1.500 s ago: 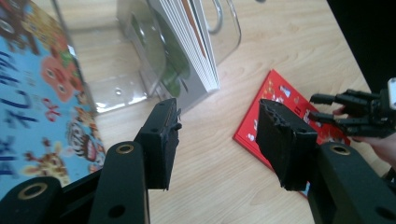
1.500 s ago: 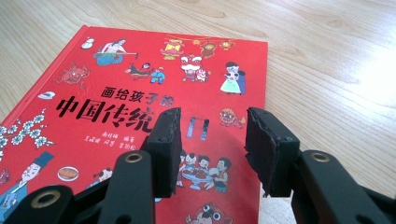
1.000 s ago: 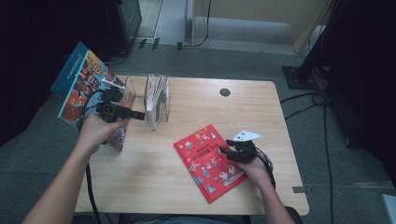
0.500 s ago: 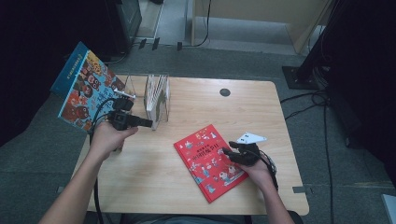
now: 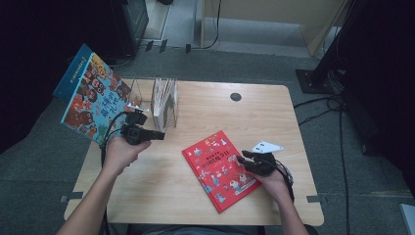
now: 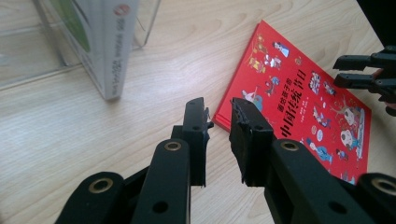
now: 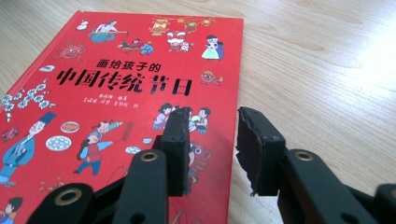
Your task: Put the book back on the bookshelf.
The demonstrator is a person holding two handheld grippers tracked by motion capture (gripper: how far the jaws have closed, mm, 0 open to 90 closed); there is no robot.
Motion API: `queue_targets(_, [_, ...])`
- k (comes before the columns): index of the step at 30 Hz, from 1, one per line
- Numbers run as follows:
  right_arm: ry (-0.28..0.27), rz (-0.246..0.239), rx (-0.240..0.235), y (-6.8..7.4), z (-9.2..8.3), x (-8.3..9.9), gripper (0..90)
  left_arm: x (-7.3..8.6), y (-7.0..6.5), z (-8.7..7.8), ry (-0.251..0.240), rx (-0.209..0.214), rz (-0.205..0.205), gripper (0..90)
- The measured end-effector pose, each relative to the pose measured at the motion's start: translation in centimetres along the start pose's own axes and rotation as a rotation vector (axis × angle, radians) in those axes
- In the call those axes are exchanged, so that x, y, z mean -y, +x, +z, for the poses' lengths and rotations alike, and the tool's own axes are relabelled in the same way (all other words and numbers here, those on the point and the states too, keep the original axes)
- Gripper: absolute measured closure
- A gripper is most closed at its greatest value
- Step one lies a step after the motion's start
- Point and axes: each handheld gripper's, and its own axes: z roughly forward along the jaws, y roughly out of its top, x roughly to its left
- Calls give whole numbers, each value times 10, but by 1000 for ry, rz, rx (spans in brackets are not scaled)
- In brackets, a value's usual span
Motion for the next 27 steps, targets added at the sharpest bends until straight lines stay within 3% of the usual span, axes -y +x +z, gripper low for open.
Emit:
queue_targets(5, [-3,0,-4,0,-5,4,744,5,-3,12,10,5,16,820])
queue_targets(8, [-5,0,-2,0,-9,7,800,6,-6,19,14,-15,42,863])
queue_targets(12, [4,-6,3,1,-17,13,862,7,-12,28,21,5,60,891])
queue_targets(27, [8,16,59,-4,-39,35,862,13,-34,78,99,56,113,900])
